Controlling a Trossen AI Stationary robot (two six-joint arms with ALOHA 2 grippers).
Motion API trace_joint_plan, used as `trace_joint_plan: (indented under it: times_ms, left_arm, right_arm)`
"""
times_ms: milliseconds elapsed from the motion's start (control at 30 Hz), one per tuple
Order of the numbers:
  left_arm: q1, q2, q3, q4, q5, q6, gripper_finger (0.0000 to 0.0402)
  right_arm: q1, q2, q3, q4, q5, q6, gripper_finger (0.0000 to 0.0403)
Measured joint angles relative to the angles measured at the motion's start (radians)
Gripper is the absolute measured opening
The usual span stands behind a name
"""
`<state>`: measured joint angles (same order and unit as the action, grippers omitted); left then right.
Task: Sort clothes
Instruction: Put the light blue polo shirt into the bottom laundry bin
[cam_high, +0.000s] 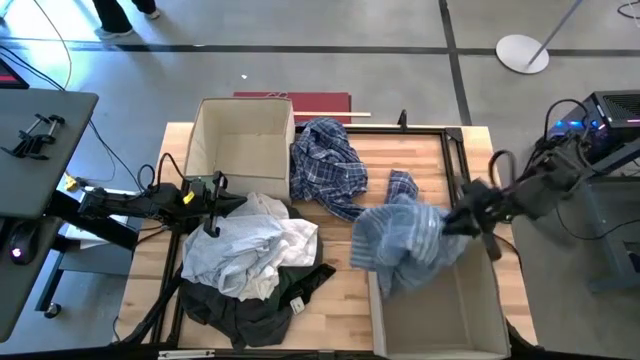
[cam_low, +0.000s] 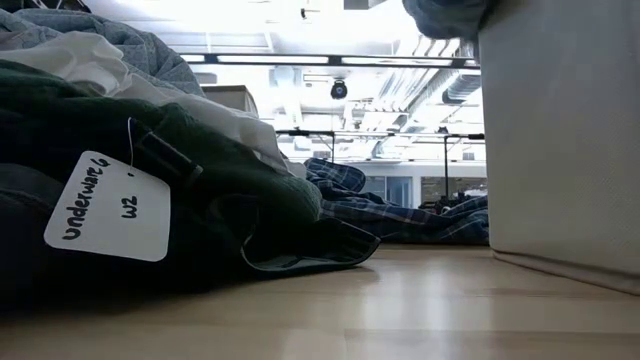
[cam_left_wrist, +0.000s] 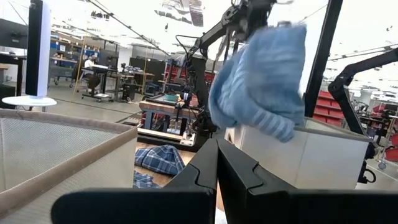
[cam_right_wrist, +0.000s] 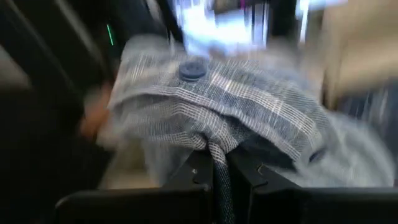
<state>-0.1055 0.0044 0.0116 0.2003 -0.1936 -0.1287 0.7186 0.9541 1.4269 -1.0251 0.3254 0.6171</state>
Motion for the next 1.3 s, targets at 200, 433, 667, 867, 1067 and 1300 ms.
trace_joint_plan:
  times_ms: [200, 433, 667, 867, 1067, 1300]
  left_arm:
    - [0.0, 0.0, 0.0, 0.0, 0.0, -0.001, 0.0001]
    - [0.0, 0.0, 0.0, 0.0, 0.0, -0.001, 0.0001]
    - [0.0, 0.0, 0.0, 0.002, -0.002, -0.001, 0.0001]
    - [0.0, 0.0, 0.0, 0.008, -0.003, -0.002, 0.0001]
    - [0.0, 0.0, 0.0, 0.008, -0.004, -0.001, 0.0001]
    - [0.0, 0.0, 0.0, 0.009, -0.004, -0.032, 0.0001]
  right_arm:
    - [0.071, 0.087, -0.002, -0.123, -0.195, 0.331, 0.0004]
    - [0.155, 0.21, -0.001, -0.171, -0.251, 0.637, 0.0004]
    - [0.186, 0.421, -0.001, -0.241, -0.275, 0.671, 0.0005]
    - [0.145, 0.574, -0.001, -0.339, -0.488, 0.748, 0.004]
    - [0.101, 0.605, -0.001, -0.438, -0.724, 0.757, 0.0121]
    - [0.094, 0.483, -0.001, -0.307, -0.757, 0.894, 0.0184]
